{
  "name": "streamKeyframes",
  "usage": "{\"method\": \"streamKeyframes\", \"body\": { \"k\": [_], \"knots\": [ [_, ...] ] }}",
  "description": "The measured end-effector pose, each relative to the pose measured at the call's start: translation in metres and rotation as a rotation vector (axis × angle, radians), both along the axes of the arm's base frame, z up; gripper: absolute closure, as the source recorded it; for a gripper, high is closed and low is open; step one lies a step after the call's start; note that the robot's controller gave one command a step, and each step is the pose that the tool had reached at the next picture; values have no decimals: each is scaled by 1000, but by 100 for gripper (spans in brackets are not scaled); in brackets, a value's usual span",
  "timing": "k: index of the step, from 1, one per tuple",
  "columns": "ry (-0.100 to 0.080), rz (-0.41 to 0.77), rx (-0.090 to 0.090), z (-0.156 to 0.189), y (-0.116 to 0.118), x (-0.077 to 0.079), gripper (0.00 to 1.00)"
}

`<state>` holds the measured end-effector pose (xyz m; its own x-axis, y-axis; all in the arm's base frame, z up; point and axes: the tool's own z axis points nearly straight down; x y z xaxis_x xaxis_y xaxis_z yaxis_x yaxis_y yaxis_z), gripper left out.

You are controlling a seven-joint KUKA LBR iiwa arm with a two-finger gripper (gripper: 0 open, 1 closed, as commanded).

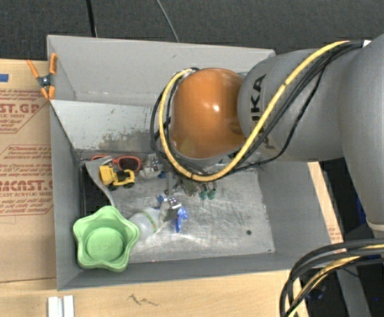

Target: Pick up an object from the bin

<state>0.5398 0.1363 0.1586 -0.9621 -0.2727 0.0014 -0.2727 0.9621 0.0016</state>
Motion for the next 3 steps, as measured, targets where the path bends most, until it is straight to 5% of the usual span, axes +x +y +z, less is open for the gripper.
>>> {"method": "streamKeyframes", "body": {
  "k": [1, 2, 3],
  "knots": [
    [-8, 22, -1, -40, -13, 20, 0],
    [8, 112, 0, -37, -40, 21, 0],
    [1, 140, 0, -23, -46, 24, 0]
  ]
}}
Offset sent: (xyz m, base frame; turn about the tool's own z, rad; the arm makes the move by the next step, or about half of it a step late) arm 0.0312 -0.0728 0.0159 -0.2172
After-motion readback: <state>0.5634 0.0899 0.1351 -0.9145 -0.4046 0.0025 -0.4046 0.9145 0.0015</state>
